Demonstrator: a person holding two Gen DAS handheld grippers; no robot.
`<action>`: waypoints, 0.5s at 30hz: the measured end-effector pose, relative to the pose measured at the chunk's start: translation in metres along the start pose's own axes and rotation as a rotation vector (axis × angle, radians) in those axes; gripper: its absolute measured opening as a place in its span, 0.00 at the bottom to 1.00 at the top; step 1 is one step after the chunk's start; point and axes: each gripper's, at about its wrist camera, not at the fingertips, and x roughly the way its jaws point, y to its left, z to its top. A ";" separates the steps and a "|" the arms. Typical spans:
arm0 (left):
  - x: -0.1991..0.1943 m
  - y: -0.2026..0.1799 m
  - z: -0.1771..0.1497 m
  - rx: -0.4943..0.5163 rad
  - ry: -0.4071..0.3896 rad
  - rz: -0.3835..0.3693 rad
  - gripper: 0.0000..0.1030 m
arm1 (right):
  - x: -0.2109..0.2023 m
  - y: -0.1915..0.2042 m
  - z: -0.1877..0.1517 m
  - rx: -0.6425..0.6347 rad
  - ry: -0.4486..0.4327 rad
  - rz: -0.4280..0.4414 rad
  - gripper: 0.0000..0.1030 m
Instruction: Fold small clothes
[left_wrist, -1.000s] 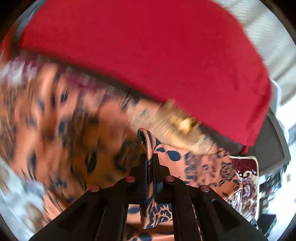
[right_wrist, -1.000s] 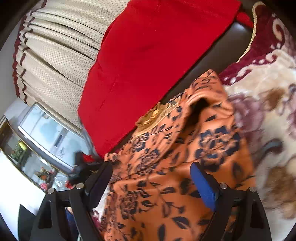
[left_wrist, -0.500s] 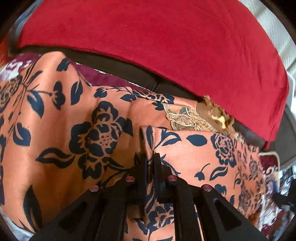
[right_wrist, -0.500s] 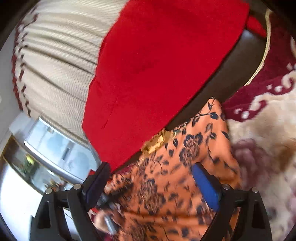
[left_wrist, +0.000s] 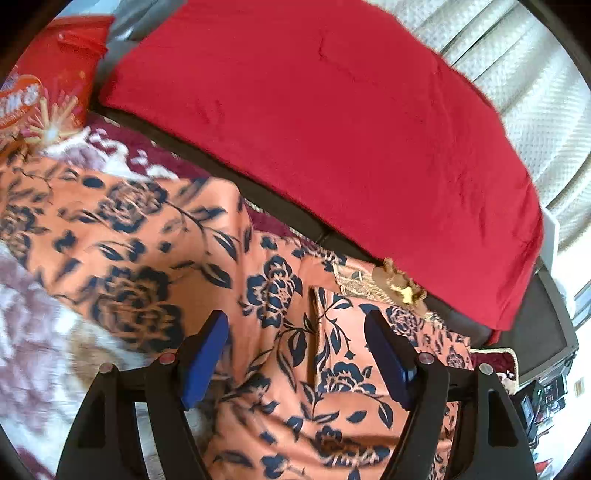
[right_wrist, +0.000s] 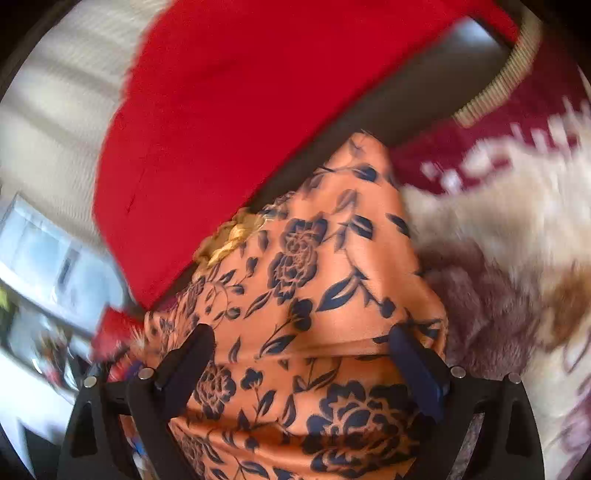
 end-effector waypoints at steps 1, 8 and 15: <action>-0.005 0.001 0.000 0.007 -0.020 0.000 0.75 | -0.004 0.002 0.003 0.010 -0.011 0.012 0.95; -0.030 -0.001 -0.010 0.017 -0.039 -0.009 0.75 | -0.029 0.001 0.046 0.006 -0.105 -0.004 0.95; 0.047 -0.115 -0.042 0.282 0.056 -0.063 0.74 | 0.007 -0.024 0.084 0.009 -0.023 -0.085 0.81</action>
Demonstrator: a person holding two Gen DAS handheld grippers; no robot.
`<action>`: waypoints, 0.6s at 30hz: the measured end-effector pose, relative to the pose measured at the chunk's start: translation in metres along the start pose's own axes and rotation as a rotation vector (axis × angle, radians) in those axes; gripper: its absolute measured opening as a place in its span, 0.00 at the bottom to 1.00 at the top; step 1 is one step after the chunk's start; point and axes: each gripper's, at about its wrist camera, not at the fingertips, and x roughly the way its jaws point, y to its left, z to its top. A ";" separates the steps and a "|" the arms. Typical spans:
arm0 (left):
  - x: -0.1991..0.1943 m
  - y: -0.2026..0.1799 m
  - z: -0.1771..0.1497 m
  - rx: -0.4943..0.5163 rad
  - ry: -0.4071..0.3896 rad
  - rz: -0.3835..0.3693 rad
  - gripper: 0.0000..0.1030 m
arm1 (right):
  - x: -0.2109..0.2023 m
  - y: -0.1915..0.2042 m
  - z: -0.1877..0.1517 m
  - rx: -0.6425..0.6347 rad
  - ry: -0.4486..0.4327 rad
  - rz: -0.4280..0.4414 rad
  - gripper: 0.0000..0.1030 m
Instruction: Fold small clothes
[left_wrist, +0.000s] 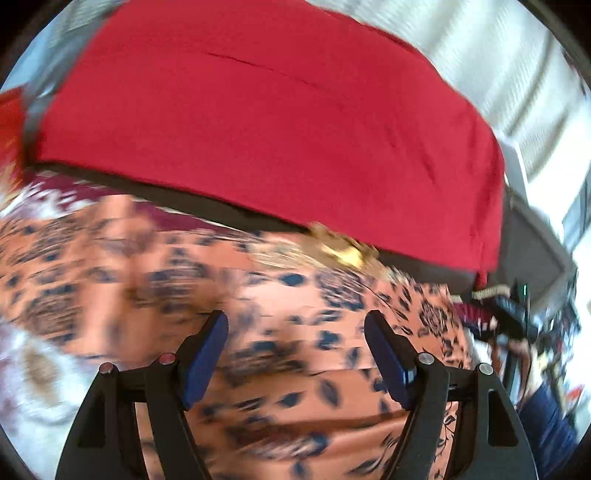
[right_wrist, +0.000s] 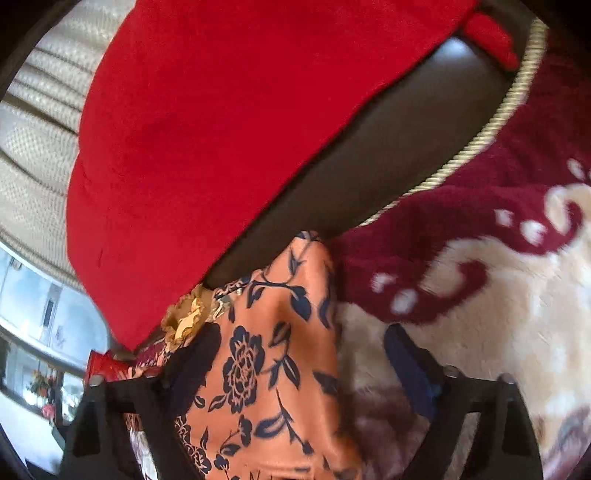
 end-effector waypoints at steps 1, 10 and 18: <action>0.015 -0.012 -0.001 0.016 0.016 -0.008 0.74 | 0.006 0.003 0.003 -0.010 0.013 0.008 0.72; 0.089 -0.013 -0.020 -0.036 0.155 0.103 0.74 | 0.020 -0.022 0.012 0.015 0.015 -0.205 0.06; -0.008 0.031 -0.013 -0.130 -0.005 0.043 0.75 | -0.050 0.019 -0.040 -0.054 -0.166 -0.146 0.89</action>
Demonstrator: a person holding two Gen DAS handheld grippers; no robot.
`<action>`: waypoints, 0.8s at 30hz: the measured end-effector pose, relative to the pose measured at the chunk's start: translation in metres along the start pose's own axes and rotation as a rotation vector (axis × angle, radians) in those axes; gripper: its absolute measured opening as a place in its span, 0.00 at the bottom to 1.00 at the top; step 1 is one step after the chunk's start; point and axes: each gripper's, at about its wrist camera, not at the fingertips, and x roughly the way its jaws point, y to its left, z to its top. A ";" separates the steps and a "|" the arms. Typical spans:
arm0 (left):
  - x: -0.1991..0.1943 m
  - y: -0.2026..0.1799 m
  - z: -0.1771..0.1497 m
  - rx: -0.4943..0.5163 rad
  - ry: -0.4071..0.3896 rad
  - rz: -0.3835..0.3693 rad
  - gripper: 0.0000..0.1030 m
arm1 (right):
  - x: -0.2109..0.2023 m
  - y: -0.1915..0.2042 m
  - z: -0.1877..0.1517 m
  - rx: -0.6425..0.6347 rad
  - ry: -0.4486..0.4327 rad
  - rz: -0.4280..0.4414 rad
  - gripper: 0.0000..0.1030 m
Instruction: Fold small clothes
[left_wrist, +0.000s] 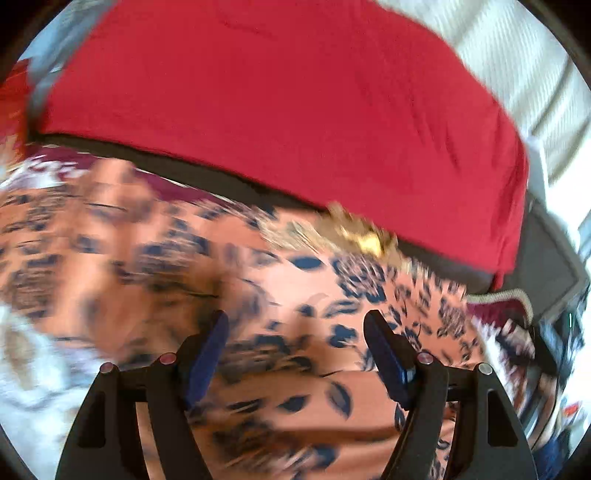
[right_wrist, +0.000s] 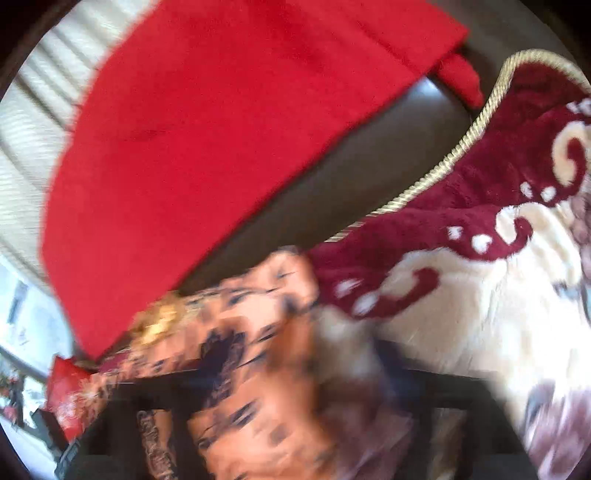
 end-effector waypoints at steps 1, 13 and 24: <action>-0.017 0.017 0.002 -0.040 -0.032 -0.012 0.75 | -0.018 0.010 -0.014 -0.023 -0.040 0.043 0.89; -0.116 0.309 0.018 -0.849 -0.324 0.070 0.79 | -0.034 0.096 -0.173 -0.375 0.014 0.097 0.89; -0.084 0.343 0.046 -0.840 -0.285 0.204 0.39 | -0.022 0.092 -0.174 -0.349 0.038 0.090 0.89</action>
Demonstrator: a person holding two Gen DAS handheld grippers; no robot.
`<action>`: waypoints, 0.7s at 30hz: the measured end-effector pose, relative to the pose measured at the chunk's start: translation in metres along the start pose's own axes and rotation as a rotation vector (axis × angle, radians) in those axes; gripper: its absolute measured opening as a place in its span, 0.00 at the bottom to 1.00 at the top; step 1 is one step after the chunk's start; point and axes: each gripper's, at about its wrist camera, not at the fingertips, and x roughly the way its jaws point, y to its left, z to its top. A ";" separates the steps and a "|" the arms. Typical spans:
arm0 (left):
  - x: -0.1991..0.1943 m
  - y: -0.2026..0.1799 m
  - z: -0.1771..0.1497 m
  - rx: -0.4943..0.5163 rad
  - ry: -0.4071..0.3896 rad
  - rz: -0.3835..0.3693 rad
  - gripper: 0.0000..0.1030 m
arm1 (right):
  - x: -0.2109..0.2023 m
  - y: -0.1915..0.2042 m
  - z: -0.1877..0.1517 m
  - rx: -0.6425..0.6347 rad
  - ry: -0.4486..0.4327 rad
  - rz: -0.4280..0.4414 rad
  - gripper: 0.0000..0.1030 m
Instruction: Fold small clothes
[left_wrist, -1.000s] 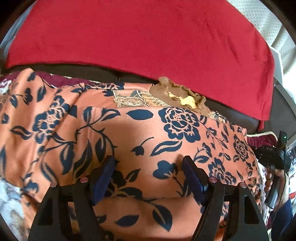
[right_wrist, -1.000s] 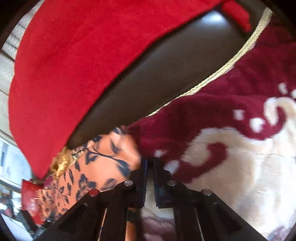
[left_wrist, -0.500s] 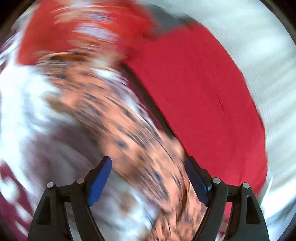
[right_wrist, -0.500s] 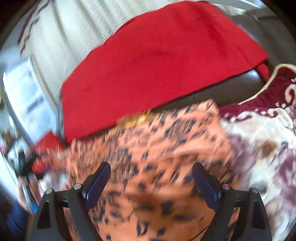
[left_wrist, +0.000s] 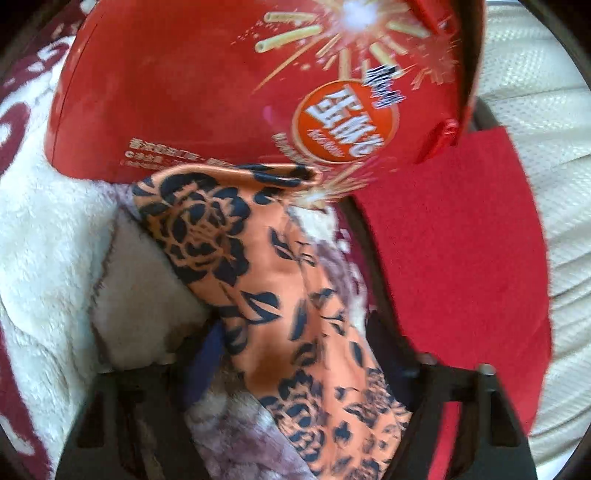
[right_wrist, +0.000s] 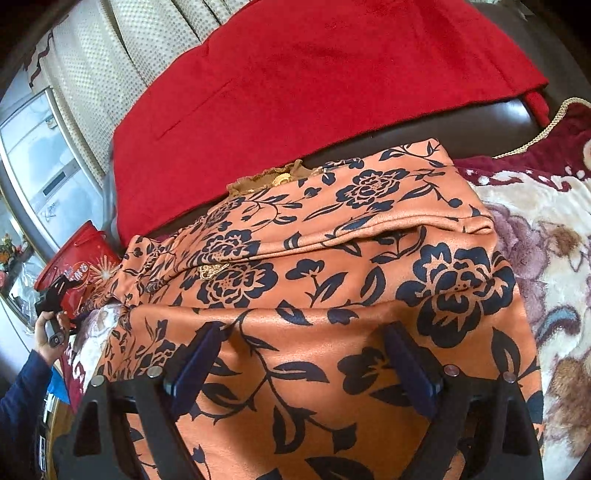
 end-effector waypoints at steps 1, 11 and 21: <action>0.008 -0.001 0.002 0.015 0.022 0.042 0.17 | 0.000 0.000 0.000 0.001 0.000 0.002 0.89; -0.052 -0.130 -0.062 0.487 -0.179 0.050 0.09 | -0.004 -0.007 -0.002 0.034 -0.025 0.049 0.89; -0.082 -0.314 -0.300 1.011 -0.081 -0.294 0.09 | -0.008 -0.015 -0.003 0.079 -0.052 0.098 0.89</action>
